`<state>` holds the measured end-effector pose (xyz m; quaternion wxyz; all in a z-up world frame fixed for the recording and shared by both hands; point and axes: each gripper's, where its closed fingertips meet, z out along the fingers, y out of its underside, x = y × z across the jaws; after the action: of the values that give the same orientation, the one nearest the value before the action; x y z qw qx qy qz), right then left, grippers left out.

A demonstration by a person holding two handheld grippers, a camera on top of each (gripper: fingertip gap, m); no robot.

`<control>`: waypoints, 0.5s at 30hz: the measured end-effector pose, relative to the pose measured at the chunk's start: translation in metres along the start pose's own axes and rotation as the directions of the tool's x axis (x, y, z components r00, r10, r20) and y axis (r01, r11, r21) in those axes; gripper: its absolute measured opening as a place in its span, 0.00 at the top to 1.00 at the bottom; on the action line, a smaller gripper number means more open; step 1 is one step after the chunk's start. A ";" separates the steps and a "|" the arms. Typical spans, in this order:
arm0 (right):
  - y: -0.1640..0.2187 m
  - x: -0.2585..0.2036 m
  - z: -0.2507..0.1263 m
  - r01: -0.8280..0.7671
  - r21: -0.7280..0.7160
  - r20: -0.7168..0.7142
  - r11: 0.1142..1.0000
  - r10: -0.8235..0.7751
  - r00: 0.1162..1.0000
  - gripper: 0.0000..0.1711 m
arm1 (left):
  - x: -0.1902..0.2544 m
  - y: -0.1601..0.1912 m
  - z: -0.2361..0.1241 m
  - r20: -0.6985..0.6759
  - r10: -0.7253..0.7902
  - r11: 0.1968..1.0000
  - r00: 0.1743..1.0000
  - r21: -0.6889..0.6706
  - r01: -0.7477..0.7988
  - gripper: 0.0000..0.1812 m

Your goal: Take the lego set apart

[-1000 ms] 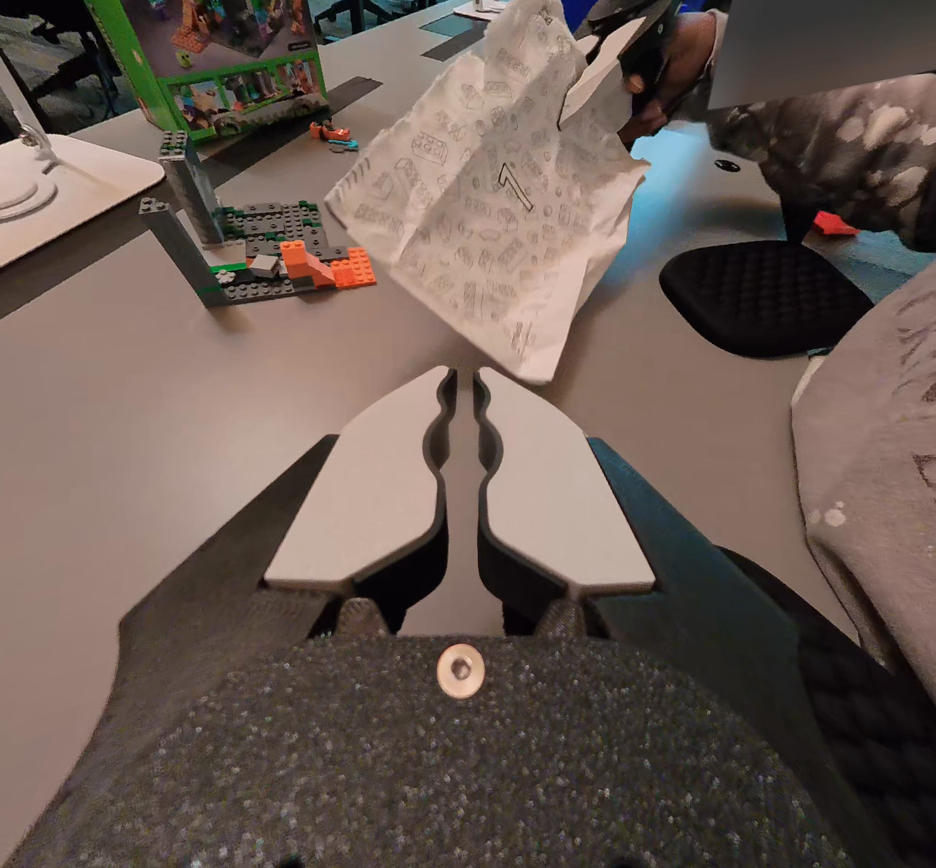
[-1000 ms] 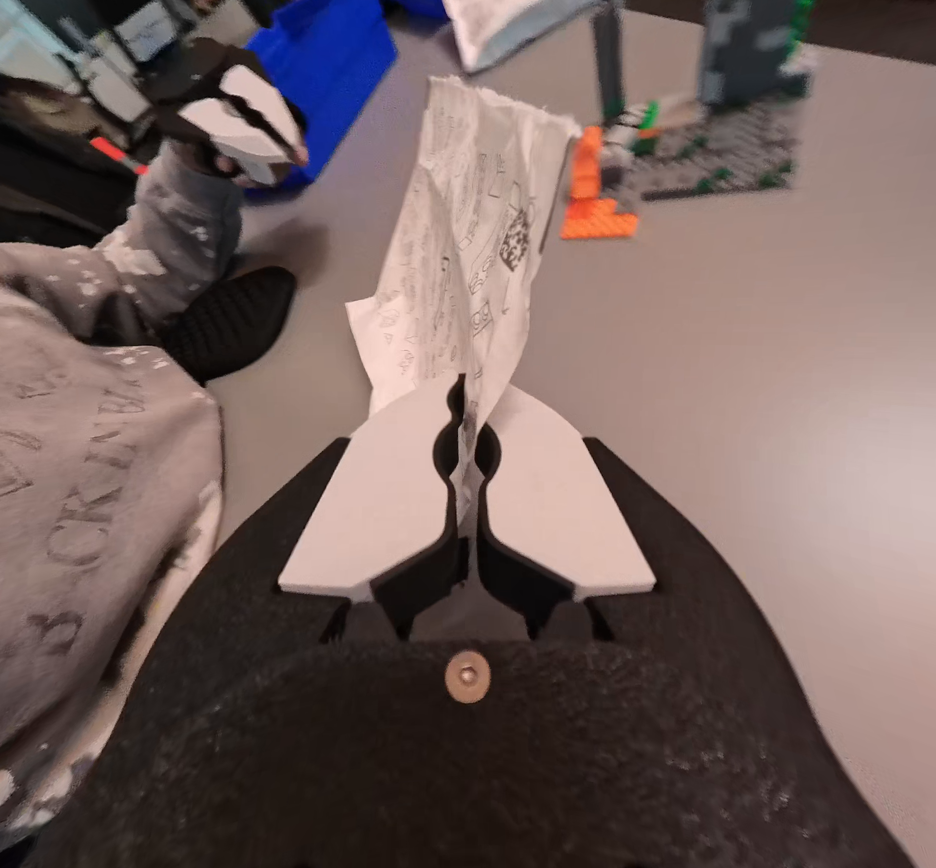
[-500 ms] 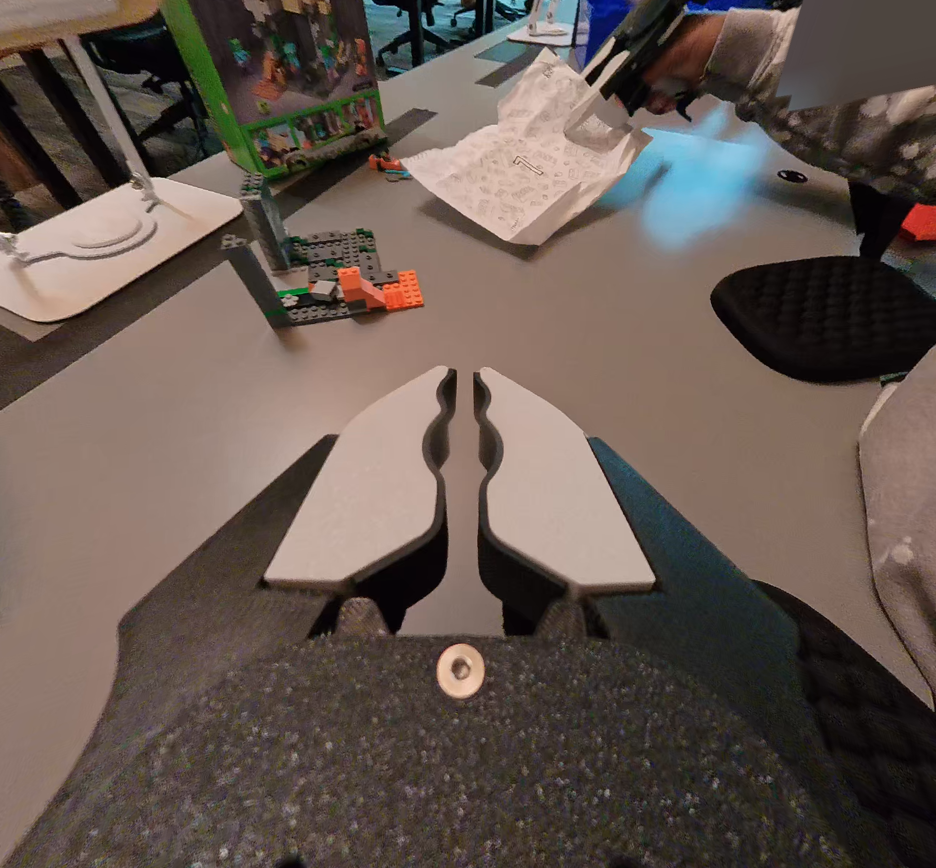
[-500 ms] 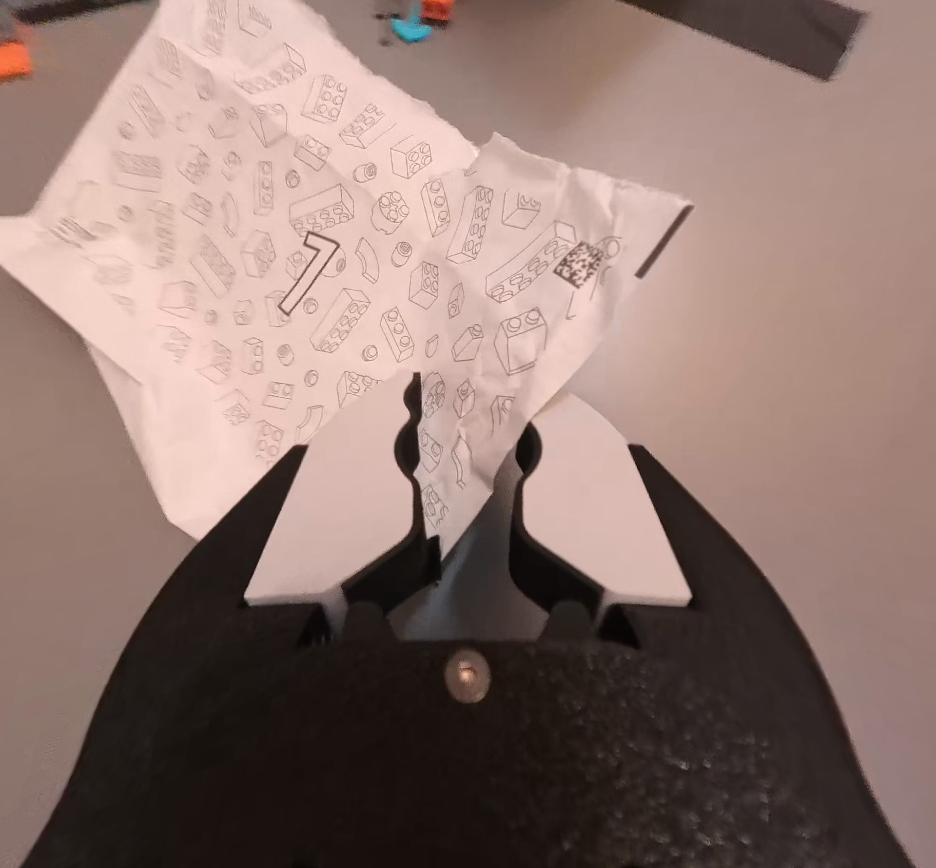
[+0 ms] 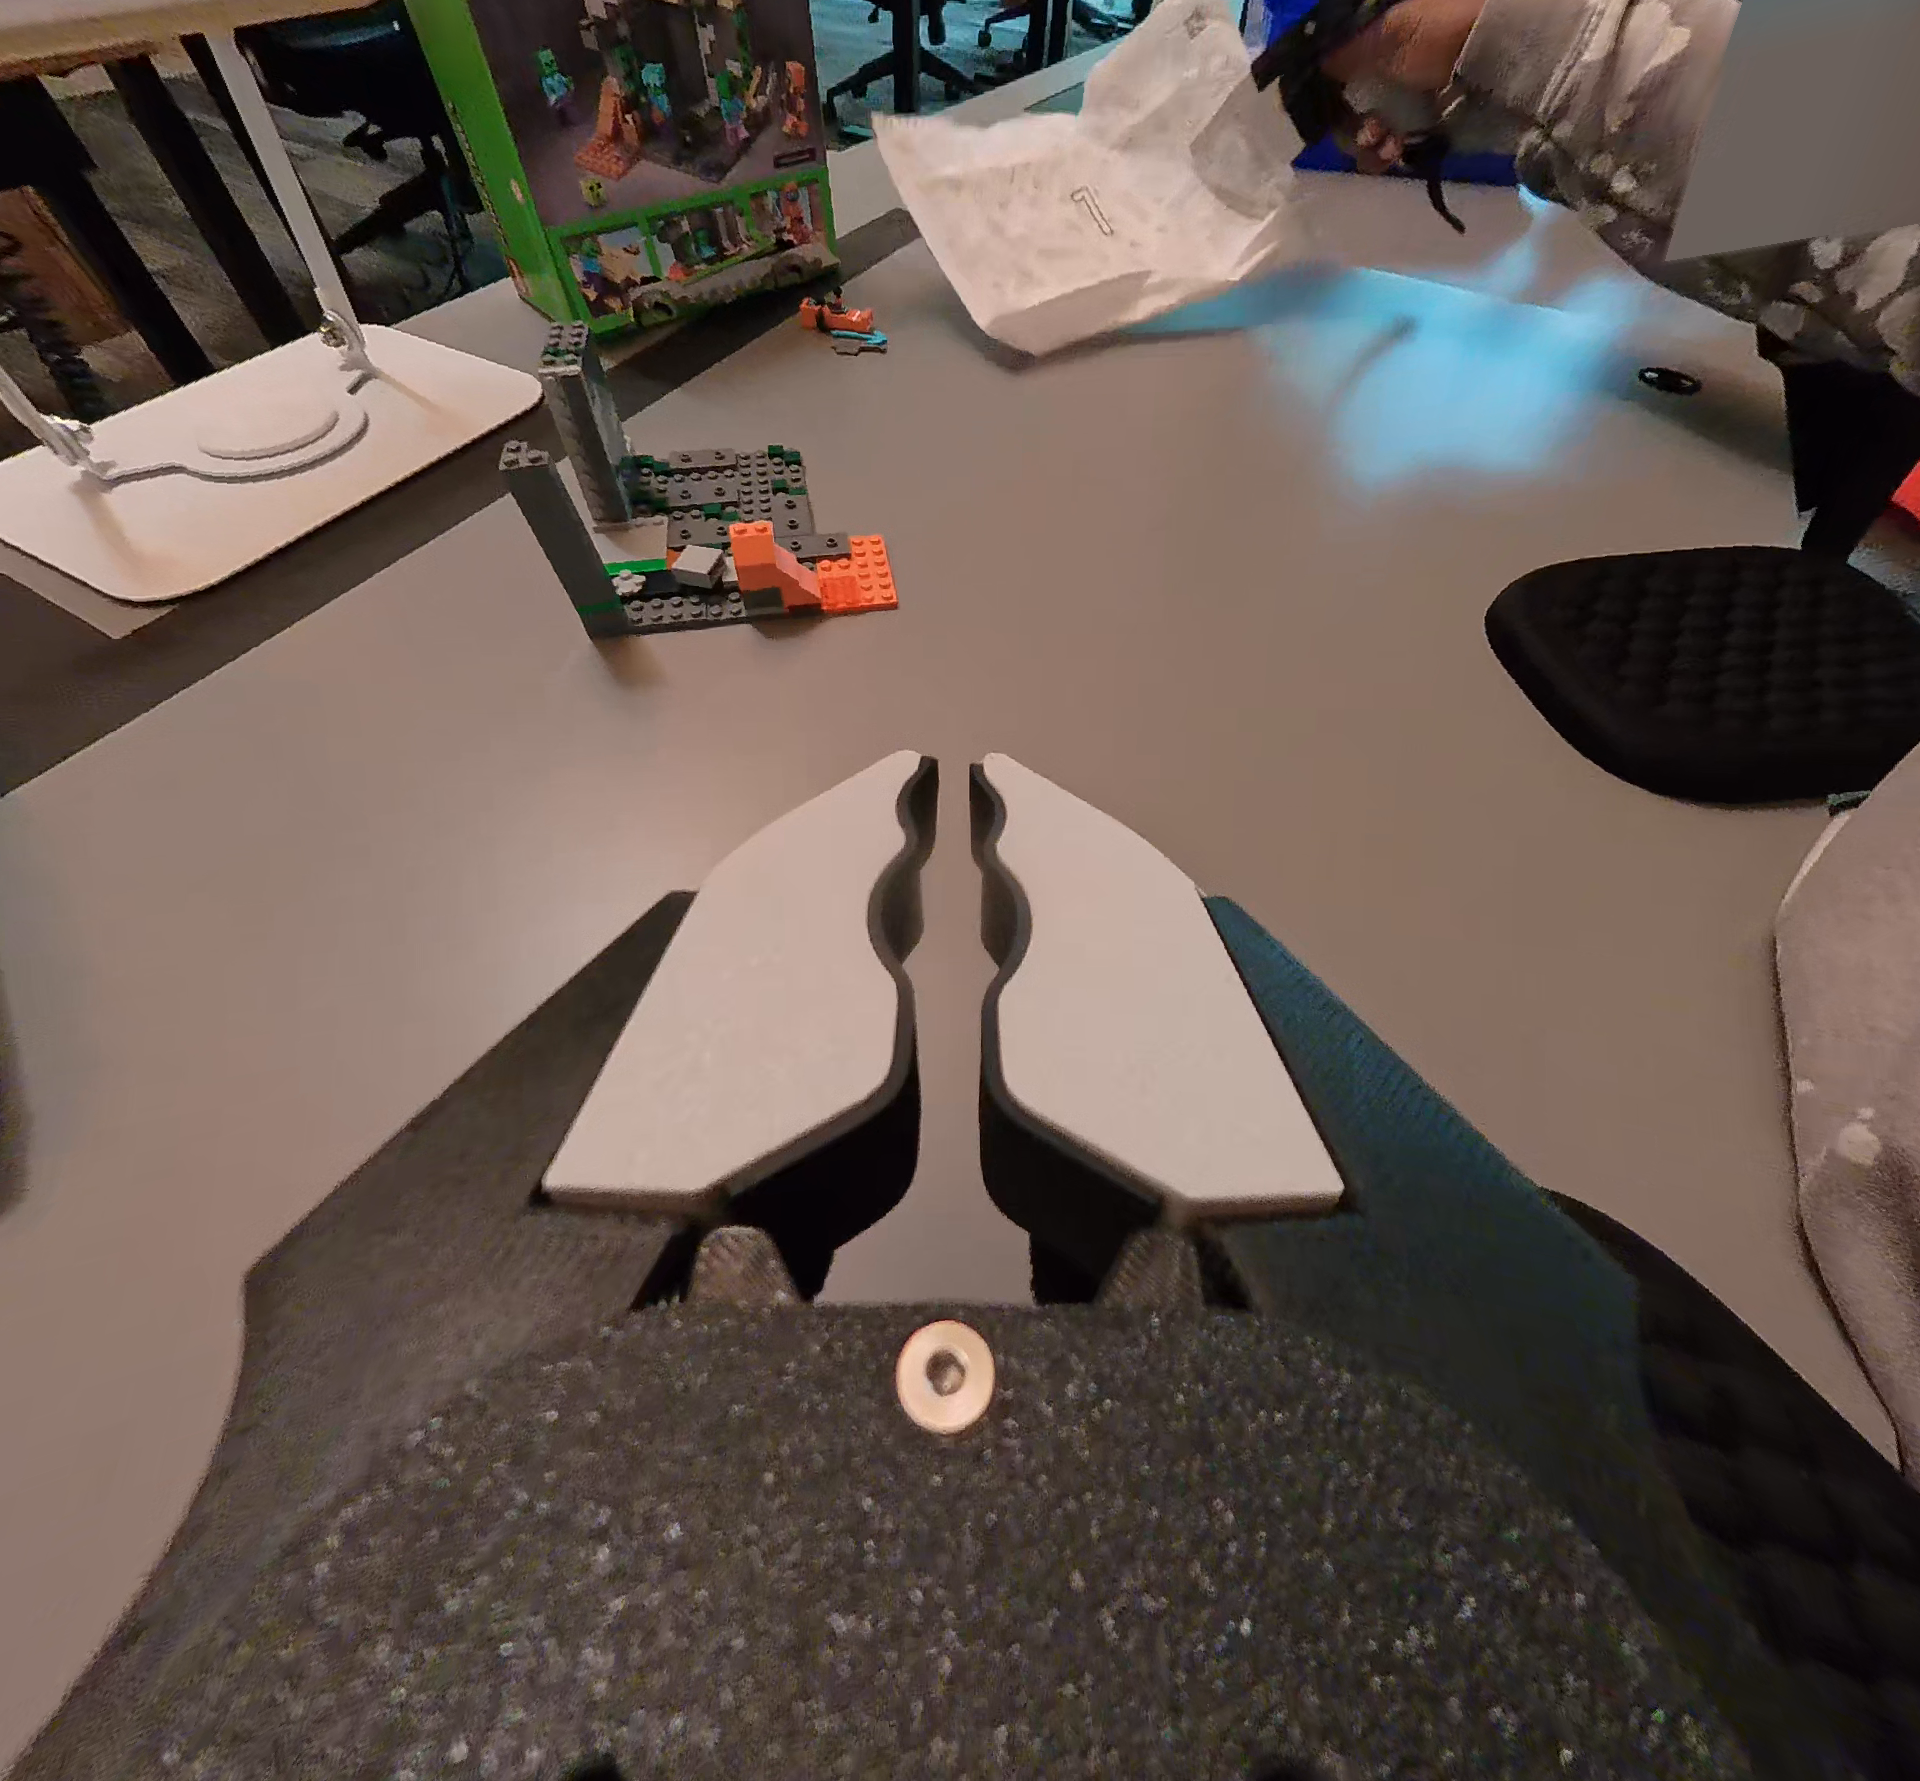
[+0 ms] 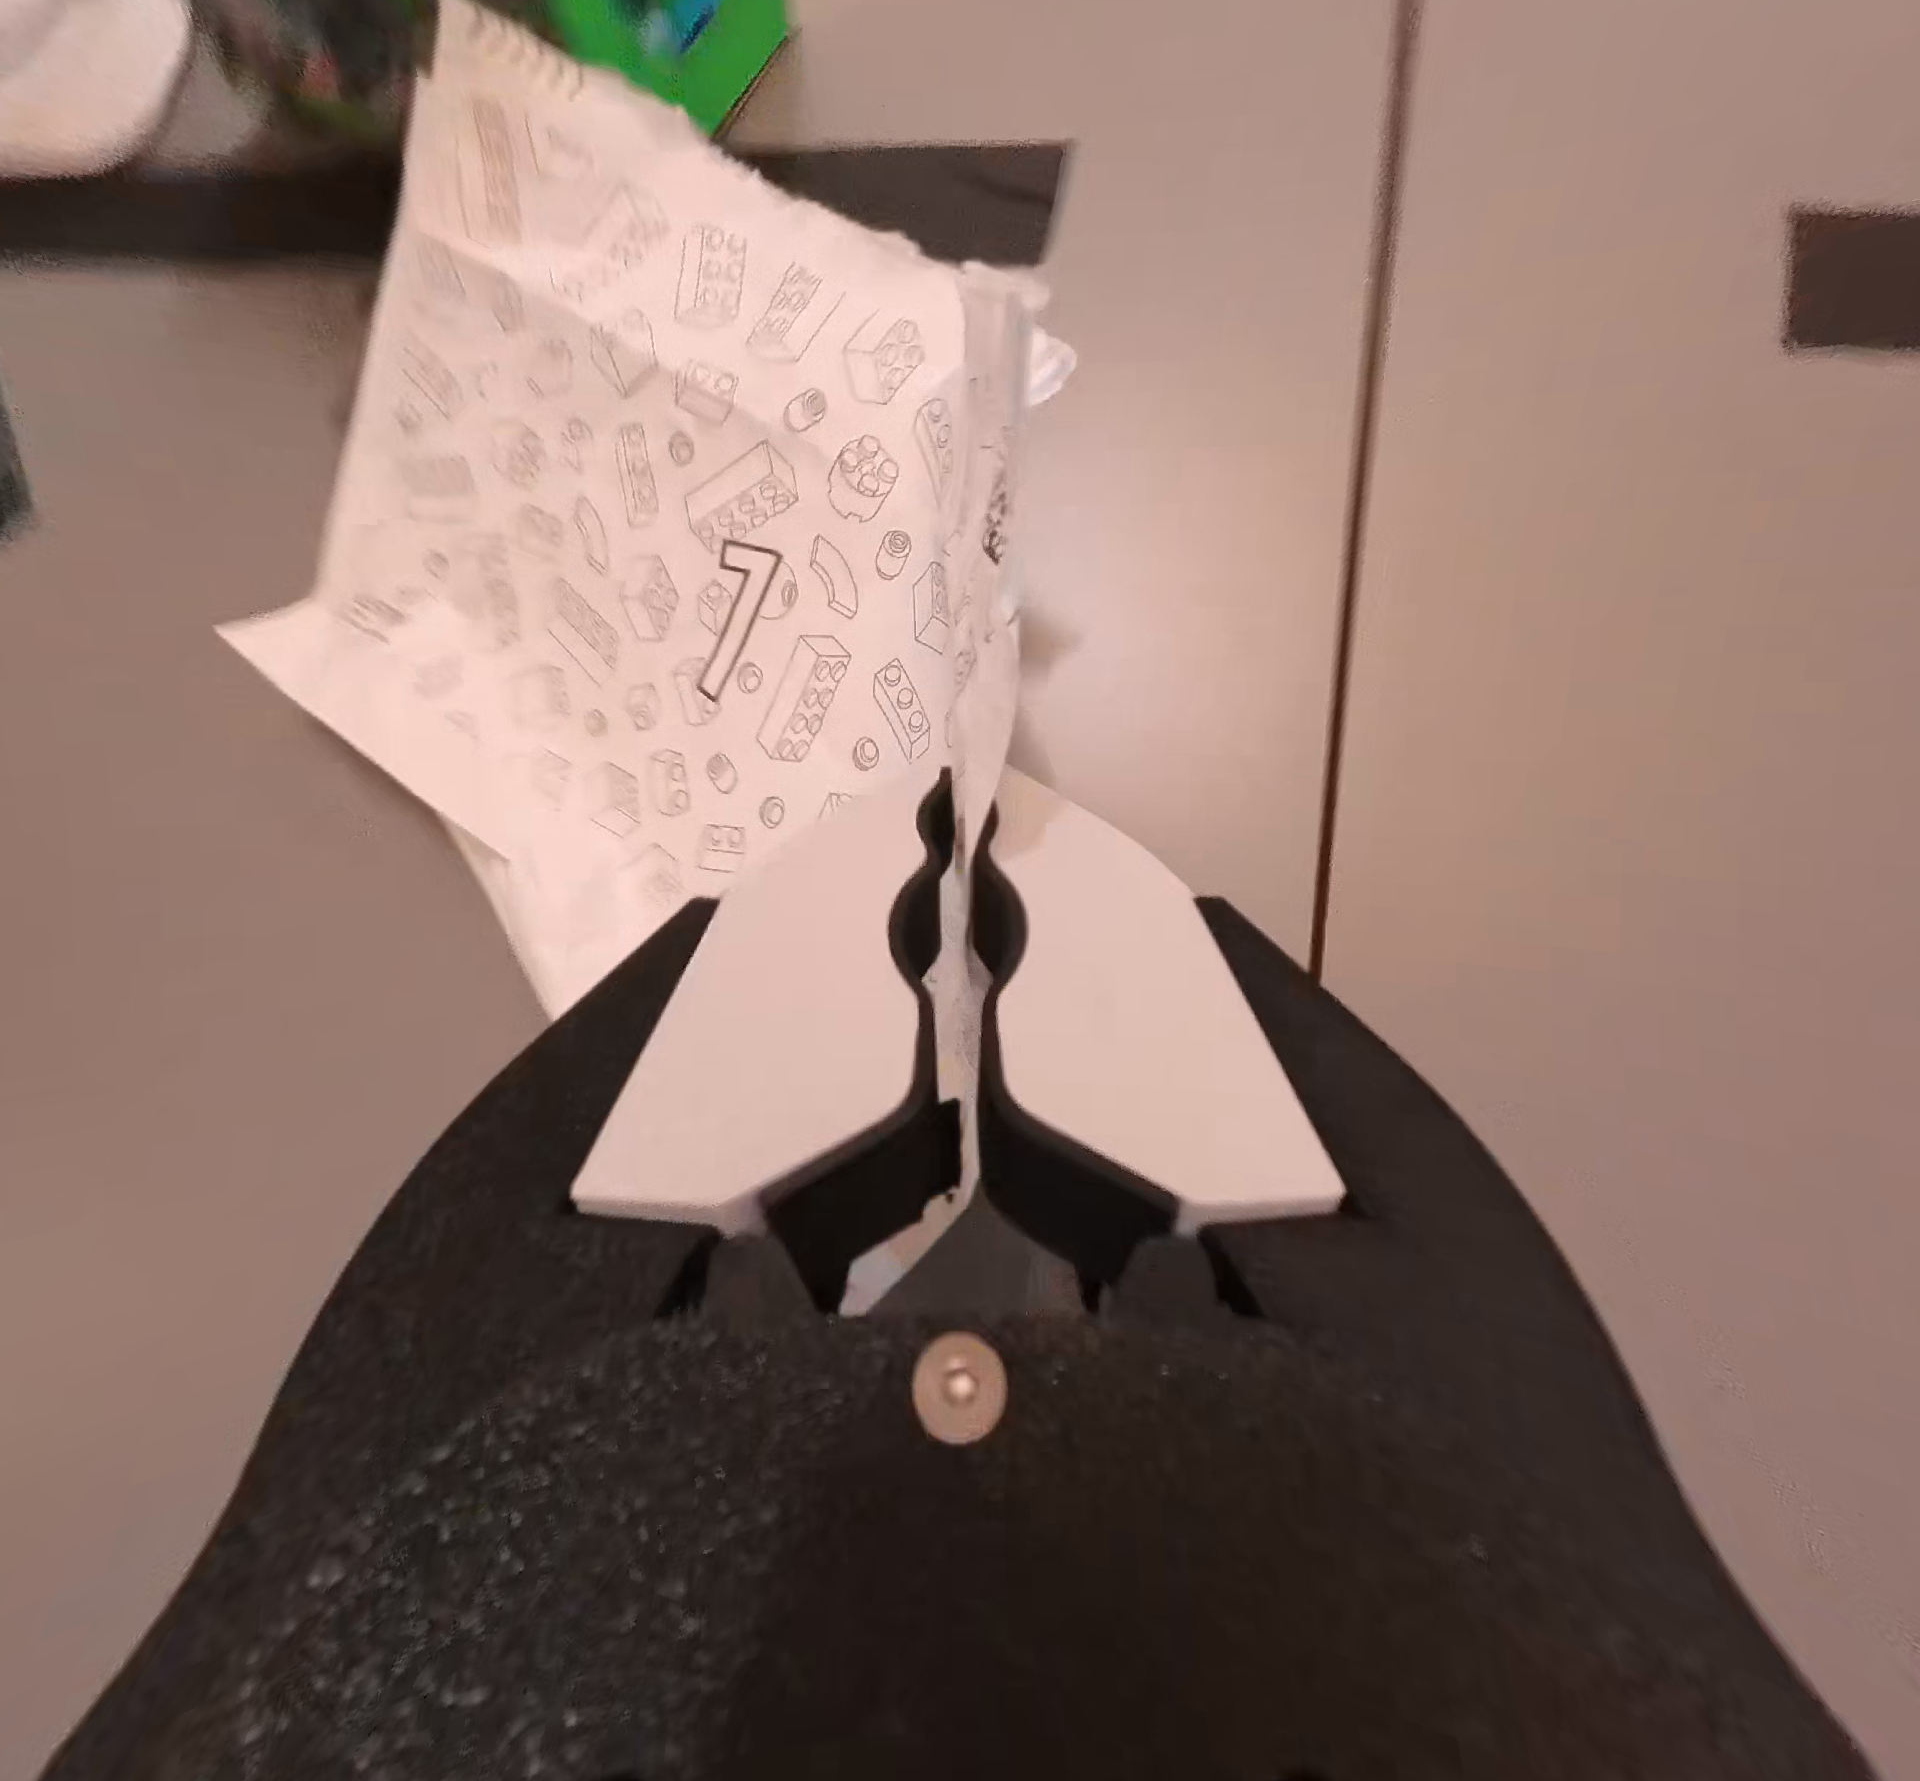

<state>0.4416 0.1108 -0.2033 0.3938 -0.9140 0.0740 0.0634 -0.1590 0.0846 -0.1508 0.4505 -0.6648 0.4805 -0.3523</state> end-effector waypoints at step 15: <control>0.007 0.015 -0.003 -0.205 0.279 -0.251 0.938 0.277 0.928 0.55 | -0.001 -0.004 0.005 -0.015 -0.004 1.000 1.000 0.018 0.004 0.97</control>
<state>0.4554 0.1026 -0.2090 0.4789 -0.8410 0.2498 -0.0309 -0.1537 0.0875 -0.1491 0.4523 -0.6591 0.4792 -0.3625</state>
